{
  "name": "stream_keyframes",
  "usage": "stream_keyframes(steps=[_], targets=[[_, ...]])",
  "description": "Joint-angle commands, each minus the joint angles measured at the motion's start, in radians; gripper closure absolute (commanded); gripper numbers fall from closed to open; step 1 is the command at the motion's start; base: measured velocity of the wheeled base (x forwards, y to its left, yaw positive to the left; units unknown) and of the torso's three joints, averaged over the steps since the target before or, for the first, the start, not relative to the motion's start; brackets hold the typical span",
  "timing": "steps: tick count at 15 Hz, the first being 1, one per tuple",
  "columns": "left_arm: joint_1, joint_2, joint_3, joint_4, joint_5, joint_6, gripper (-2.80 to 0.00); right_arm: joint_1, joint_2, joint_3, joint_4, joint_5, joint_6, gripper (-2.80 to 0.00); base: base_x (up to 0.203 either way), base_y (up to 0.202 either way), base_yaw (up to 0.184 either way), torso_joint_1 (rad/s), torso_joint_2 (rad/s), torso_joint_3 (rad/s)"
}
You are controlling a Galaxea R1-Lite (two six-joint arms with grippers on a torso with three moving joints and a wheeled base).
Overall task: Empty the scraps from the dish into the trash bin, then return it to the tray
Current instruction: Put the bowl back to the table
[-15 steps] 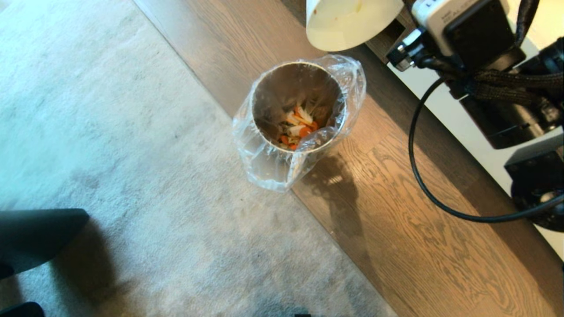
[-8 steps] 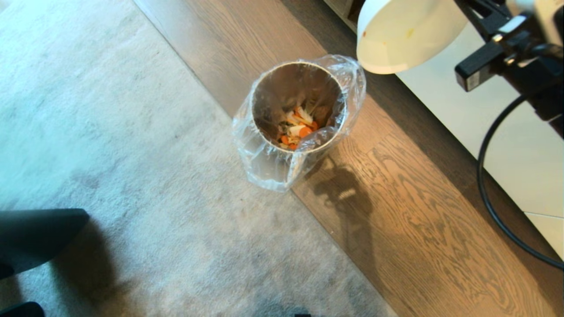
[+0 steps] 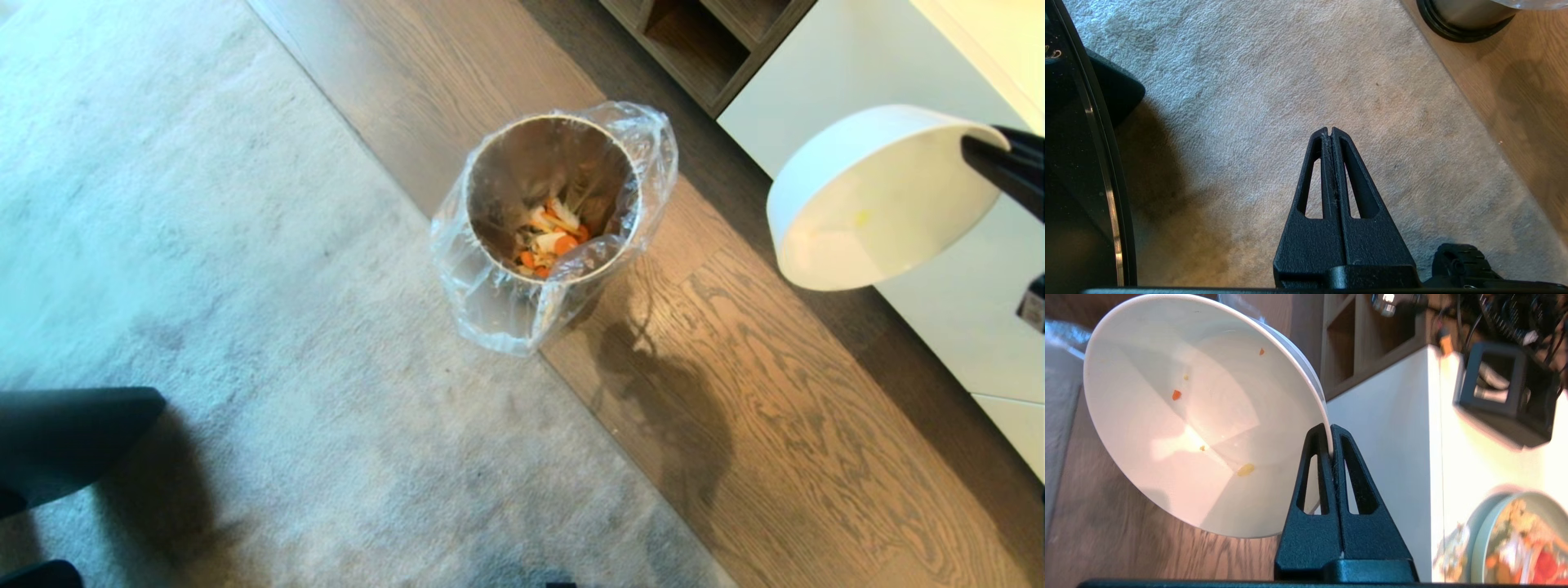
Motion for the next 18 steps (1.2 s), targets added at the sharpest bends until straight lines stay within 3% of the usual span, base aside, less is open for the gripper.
stream_keyframes(steps=[1, 12, 18], targets=[[0.0, 0.0, 0.0, -0.001, 0.001, -0.001, 0.0, 0.0, -0.119, 0.027, 0.117, -0.027, 0.024, 0.0, 0.0, 0.0, 0.0, 0.0, 0.0, 0.0], [0.0, 0.0, 0.0, -0.001, 0.001, -0.001, 0.0, 0.0, -0.176, 0.125, 0.279, -0.029, 0.058, 0.0, 0.0, 0.0, 0.0, 0.0, 0.0, 0.0], [0.0, 0.0, 0.0, -0.001, 0.001, -0.001, 0.0, 0.0, -0.218, 0.203, 0.404, -0.029, 0.161, 0.0, 0.0, 0.0, 0.0, 0.0, 0.0, 0.0]])
